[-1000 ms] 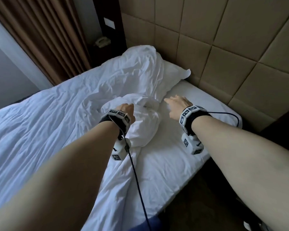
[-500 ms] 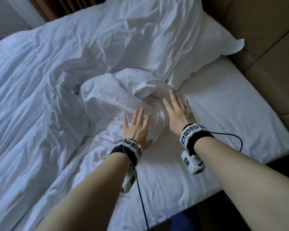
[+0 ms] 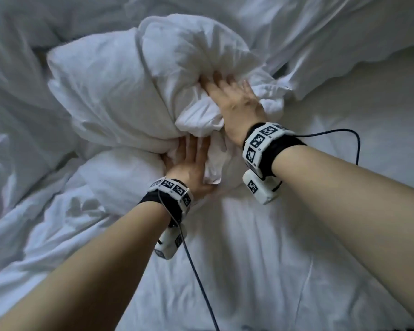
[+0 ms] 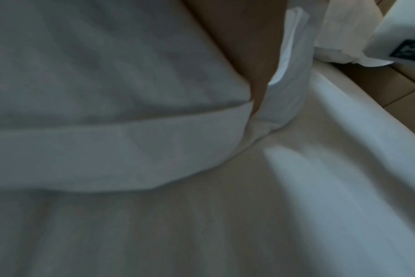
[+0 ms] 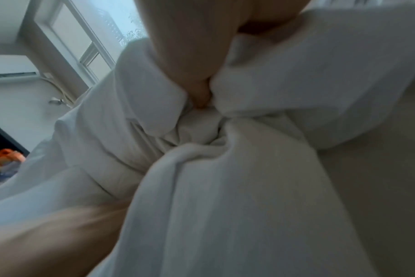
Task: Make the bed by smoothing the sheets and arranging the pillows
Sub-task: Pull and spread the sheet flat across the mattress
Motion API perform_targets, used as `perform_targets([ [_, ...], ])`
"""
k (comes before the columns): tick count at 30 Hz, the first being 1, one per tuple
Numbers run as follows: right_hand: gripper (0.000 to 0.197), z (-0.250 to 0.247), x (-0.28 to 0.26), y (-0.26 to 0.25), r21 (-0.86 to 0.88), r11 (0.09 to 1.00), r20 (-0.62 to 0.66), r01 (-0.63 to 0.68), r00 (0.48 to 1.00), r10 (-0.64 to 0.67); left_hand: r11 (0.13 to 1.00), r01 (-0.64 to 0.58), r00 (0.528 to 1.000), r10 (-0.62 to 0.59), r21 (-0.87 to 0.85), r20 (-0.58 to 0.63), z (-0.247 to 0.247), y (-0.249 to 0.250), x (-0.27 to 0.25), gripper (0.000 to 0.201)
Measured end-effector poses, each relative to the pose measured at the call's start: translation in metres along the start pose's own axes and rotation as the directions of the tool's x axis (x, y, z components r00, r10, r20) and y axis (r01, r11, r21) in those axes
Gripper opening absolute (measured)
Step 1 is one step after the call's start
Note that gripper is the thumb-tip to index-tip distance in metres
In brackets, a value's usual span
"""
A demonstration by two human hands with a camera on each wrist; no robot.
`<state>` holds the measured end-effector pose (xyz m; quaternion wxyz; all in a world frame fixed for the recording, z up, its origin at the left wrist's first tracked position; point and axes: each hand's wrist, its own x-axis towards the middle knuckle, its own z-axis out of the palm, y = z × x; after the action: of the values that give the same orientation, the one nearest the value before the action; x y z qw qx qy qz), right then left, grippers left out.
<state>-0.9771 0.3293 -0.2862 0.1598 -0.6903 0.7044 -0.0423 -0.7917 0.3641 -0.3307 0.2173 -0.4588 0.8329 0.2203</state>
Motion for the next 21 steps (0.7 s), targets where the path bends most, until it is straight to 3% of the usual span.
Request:
perform_targets([
  [5,0.051,0.006,-0.004,-0.004,0.087,0.996,-0.111,-0.008,0.994,0.018,0.999,-0.029,1.0,0.03,0.045,-0.009,-0.004,-0.003,-0.002,0.089],
  [9,0.029,-0.014,-0.025,-0.007,0.069,0.996,-0.08,-0.061,0.995,0.067,0.999,0.031,0.998,-0.033,-0.037,-0.05,-0.024,0.003,-0.032,0.056],
  [14,0.024,-0.033,-0.102,-0.018,-0.127,0.987,0.071,-0.099,0.991,0.109,0.995,0.029,0.997,-0.035,-0.091,-0.064,-0.014,-0.004,-0.108,0.021],
  [18,0.038,-0.033,-0.201,-0.039,-0.287,0.944,0.218,-0.164,0.948,0.231,1.0,-0.002,0.999,0.001,-0.026,-0.041,0.024,-0.015,-0.205,0.025],
  [21,0.04,-0.02,-0.273,-0.057,-0.37,0.91,0.268,-0.189,0.916,0.299,0.999,-0.004,1.0,0.004,0.048,0.018,0.05,-0.03,-0.266,0.044],
])
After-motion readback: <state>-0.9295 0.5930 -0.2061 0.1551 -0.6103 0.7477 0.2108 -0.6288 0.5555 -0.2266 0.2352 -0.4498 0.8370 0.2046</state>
